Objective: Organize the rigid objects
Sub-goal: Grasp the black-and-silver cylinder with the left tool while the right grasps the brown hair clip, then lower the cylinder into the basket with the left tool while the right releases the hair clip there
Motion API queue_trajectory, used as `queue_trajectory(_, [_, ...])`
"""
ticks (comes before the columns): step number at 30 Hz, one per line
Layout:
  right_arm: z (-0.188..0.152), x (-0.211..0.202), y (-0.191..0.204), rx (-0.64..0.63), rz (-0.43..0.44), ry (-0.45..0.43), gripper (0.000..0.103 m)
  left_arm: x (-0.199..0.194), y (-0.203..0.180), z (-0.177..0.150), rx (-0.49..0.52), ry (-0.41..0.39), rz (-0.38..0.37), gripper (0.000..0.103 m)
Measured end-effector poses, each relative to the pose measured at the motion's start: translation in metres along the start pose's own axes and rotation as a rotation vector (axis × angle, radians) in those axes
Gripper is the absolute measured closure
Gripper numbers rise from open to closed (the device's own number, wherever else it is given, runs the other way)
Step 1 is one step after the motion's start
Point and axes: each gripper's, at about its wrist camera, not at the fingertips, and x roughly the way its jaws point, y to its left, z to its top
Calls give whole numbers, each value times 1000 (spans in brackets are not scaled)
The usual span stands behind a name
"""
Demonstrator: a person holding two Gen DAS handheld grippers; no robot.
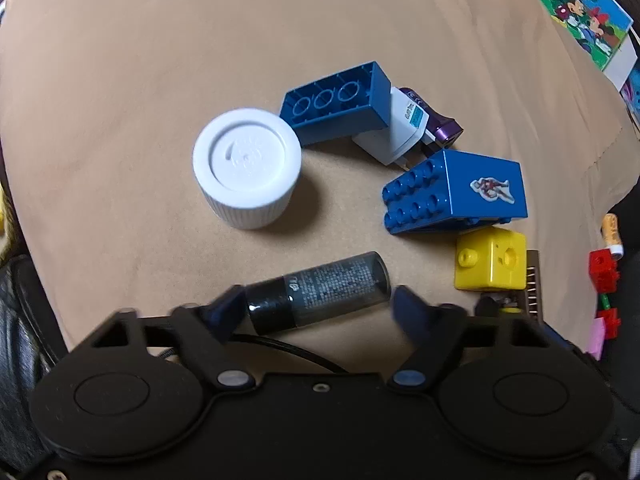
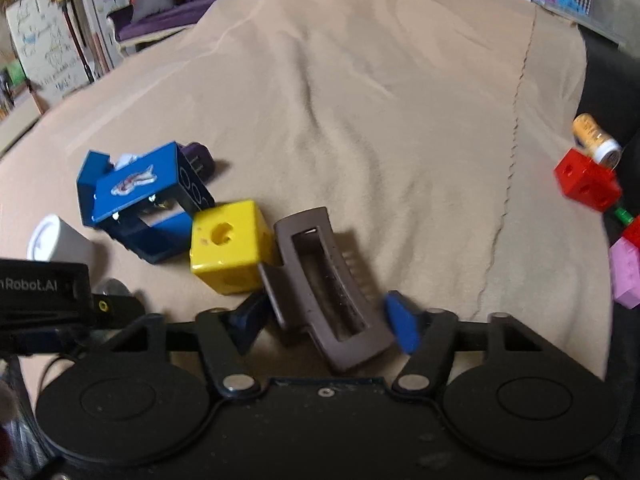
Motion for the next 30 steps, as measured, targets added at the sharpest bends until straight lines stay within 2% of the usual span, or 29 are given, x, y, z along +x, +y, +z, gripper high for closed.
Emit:
queue_trajectory(4, [1,-12,-8,64,38,11,53,-5,2,-3,35,-8,-24,36])
queue_trajectory(5, [0,-15,-12,86,41,12,62,-6,3,-4,39,-11,-29,36])
queue_trajectory(8, [-3,-23,-22,133,39,11,63,-7,2,-5,61,-3,-29,36])
queue_trajectory(14, [-6,-39,-47,269,118,-2,63,-18,5,-13,102,14,-37,36])
queue_trajectory(18, [-4,-57,-59,334,140,-40,63,-32,8,-20,132,-8,-30,36])
queue_trajectory(24, [5,-82,-44,300,177,-91,63,-63,28,-25,124,-61,-17,36])
queue_trajectory(30, [10,-86,14,166,229,-68,63,-95,72,-22,50,-131,16,36])
